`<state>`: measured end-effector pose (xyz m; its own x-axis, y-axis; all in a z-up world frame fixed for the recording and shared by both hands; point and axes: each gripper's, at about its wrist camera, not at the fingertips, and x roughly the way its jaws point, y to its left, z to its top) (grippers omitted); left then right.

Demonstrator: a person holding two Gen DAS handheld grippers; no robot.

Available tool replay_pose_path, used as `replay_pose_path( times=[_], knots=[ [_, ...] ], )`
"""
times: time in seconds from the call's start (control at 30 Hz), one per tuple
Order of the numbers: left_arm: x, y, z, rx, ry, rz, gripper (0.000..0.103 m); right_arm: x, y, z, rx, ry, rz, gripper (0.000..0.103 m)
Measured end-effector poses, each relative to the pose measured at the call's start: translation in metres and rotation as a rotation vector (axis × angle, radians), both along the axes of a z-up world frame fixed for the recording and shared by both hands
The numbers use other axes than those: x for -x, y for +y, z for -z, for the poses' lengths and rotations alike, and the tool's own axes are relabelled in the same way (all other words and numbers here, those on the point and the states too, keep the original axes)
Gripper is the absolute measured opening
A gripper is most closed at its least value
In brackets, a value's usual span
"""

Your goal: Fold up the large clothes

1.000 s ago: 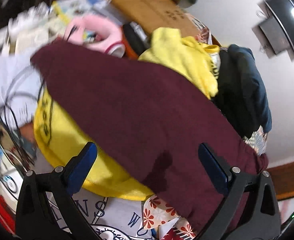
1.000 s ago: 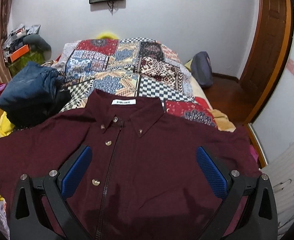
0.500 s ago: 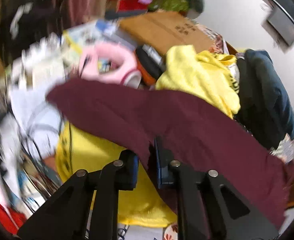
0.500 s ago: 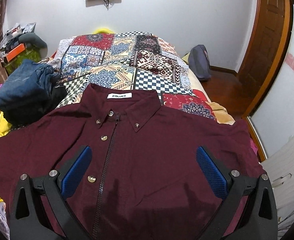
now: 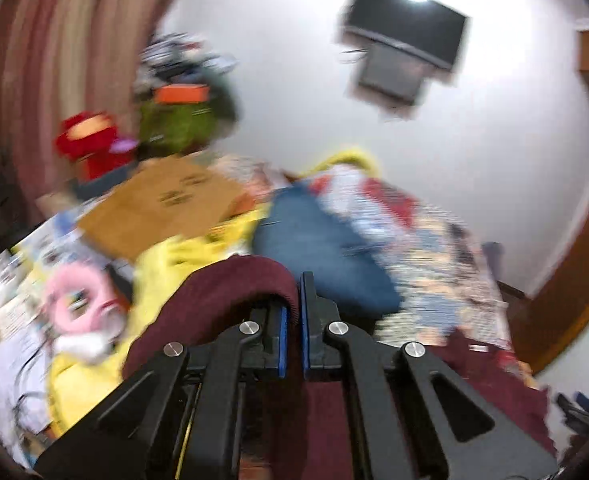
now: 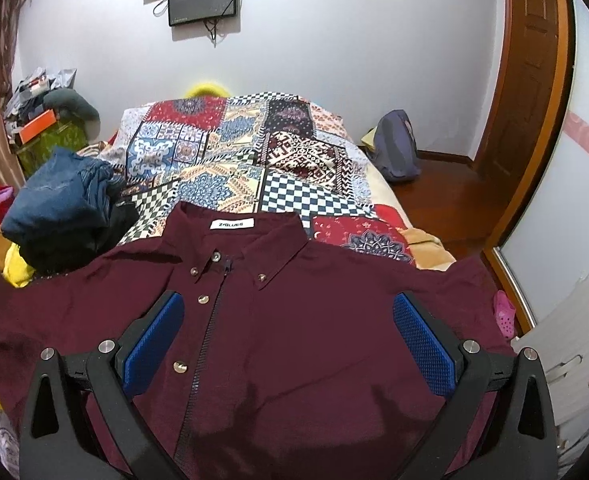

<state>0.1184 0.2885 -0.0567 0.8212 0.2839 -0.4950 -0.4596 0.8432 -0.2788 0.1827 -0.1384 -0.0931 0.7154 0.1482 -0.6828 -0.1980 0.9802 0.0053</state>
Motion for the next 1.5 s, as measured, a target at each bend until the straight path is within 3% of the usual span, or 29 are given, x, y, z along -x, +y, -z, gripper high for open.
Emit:
replay_pose_path(
  times=[0.1,0.23,0.47,0.7,0.9,0.97,1.03,1.17,1.33,1.5],
  knots=[
    [-0.03,-0.052,-0.015,-0.027,-0.016,0.153,0.004,0.002,-0.009,-0.002,-0.018,-0.005,0.001,0.103],
    [-0.067,-0.116,-0.006,-0.026,0.021,0.334,0.004,0.004,-0.02,-0.003,-0.031,-0.009,0.007,0.103],
    [-0.119,-0.23,0.059,-0.034,0.231,0.564,0.004,0.008,-0.037,0.004,-0.046,0.019,0.003,0.103],
    [-0.128,-0.284,0.122,0.003,0.435,0.715,0.004,0.015,-0.051,0.01,-0.022,0.039,-0.004,0.103],
    [-0.122,-0.288,0.126,0.002,0.521,0.779,0.014,0.02,-0.054,0.01,-0.022,0.051,-0.026,0.103],
    [-0.122,-0.283,0.115,0.008,0.518,0.777,0.032,0.02,-0.053,0.008,-0.013,0.049,-0.031,0.103],
    [-0.118,-0.272,0.097,0.022,0.475,0.761,0.04,0.02,-0.049,0.004,-0.009,0.041,-0.038,0.103],
    [-0.107,-0.238,0.062,0.03,0.389,0.699,0.049,0.022,-0.034,-0.008,-0.008,0.005,-0.073,0.103],
    [-0.084,-0.184,0.024,-0.043,0.304,0.58,0.059,0.024,0.002,-0.021,-0.003,-0.033,-0.157,0.103],
    [-0.06,-0.118,0.02,-0.092,0.311,0.44,0.061,0.028,0.055,-0.027,0.03,-0.061,-0.294,0.103]
  ],
)
